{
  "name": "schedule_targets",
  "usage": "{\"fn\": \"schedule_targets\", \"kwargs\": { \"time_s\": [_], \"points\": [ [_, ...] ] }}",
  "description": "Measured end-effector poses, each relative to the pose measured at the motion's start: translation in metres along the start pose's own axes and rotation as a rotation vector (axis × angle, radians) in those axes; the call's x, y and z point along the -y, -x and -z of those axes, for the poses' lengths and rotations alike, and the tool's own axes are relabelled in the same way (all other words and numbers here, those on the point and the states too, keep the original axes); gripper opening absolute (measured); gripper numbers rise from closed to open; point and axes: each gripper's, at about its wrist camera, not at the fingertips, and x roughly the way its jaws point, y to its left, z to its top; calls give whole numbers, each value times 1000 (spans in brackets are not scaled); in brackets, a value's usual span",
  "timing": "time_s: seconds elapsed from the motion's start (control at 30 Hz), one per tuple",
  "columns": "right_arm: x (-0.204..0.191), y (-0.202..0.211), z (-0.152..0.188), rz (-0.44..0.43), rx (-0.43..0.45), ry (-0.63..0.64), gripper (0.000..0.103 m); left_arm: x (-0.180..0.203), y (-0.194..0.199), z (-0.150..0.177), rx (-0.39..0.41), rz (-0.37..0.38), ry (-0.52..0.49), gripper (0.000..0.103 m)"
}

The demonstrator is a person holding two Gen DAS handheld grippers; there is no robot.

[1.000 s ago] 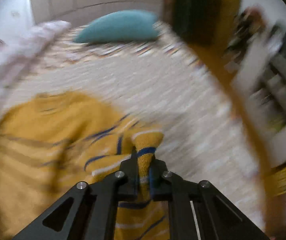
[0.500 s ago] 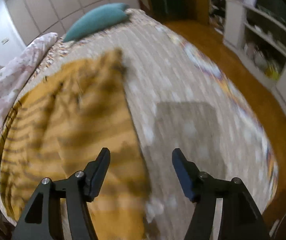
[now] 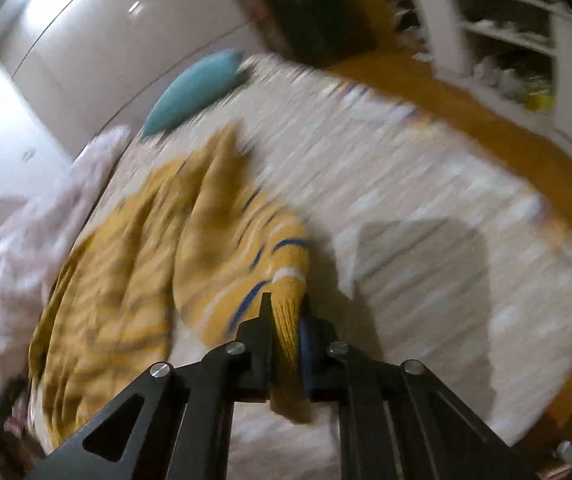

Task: Fold small clothes
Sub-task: 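Grasp a sweater sleeve with the right gripper and lift it, then lay the sleeve across the sweater body and open the right gripper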

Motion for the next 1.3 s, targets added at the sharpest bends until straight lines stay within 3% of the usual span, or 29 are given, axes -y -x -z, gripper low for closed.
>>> {"fn": "schedule_targets", "kwargs": {
  "time_s": [0.1,0.2,0.33,0.43,0.57,0.8,0.9,1.1,1.23,1.3],
  "points": [
    [54,27,-57,112,90,-99,11,-6,-2,-2,-6,8,30,103],
    [103,35,-111,194,114,-196,10,-8,-6,-2,-17,10,46,103],
    [104,26,-141,224,92,-215,10,-8,-7,-2,-14,8,32,103],
    [69,17,-145,202,85,-153,10,-12,-7,-3,-9,-1,33,103],
    [6,5,-149,106,46,-44,10,-25,-5,-2,-3,11,83,103],
    [-156,-46,-138,-161,-84,137,10,-50,4,3,29,-5,125,103],
    [-217,-73,-123,-227,-137,201,10,-70,9,7,46,-28,158,103],
    [-336,-151,-75,-246,-254,339,10,-116,13,21,60,-69,238,102],
    [-384,-203,-39,-224,-324,397,11,-148,15,32,61,-98,296,103],
    [-403,-234,-22,-222,-379,410,16,-165,14,37,59,-113,337,102]
  ]
}}
